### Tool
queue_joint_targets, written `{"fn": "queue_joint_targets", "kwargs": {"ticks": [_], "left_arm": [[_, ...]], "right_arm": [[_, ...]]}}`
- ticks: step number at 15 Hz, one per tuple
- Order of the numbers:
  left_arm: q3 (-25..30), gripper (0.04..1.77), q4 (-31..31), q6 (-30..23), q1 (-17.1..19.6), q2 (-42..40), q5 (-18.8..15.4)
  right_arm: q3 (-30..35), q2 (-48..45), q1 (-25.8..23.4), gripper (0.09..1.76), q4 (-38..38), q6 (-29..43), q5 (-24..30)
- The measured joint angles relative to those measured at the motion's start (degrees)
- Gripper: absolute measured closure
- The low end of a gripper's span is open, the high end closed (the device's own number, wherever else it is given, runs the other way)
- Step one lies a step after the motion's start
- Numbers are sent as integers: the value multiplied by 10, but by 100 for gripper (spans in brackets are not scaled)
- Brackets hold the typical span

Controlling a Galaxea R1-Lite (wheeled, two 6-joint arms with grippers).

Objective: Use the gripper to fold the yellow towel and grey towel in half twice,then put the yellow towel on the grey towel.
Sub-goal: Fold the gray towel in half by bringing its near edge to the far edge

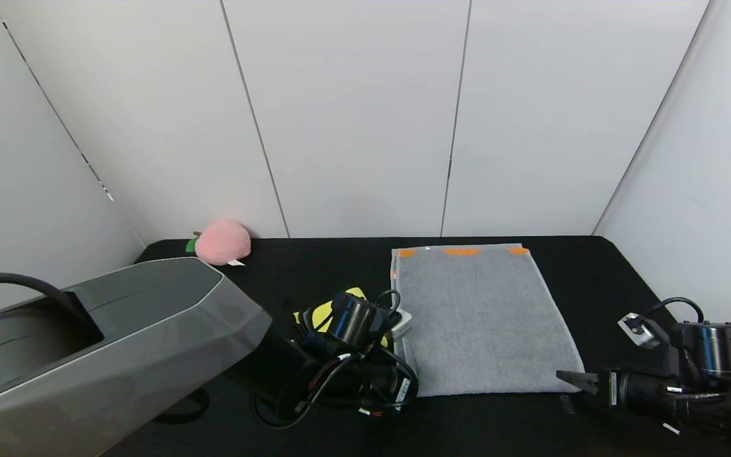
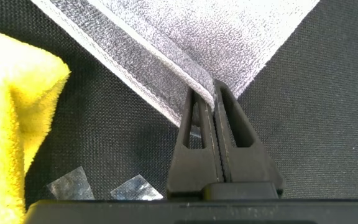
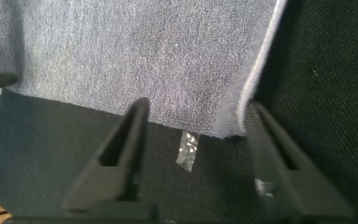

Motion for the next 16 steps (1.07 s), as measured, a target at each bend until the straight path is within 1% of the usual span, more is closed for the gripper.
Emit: {"fn": "queue_joint_targets", "kwargs": {"ticks": [2,3,4,11,16], "left_arm": [[0,171,0,0,0,0,0],[0,171,0,0,0,0,0],[0,171,0,0,0,0,0],[0,171,1,0,0,0,0],[11,171,1,-7,2,-12,3]], "right_arm": [[0,1,0,105,0,-1,0],[0,1,1,121,0,-1,0],[0,1,0,172,0,-1,0],[0,1,0,173,0,-1,0],[-1,-5,-5,173,-2,-1,1]]}}
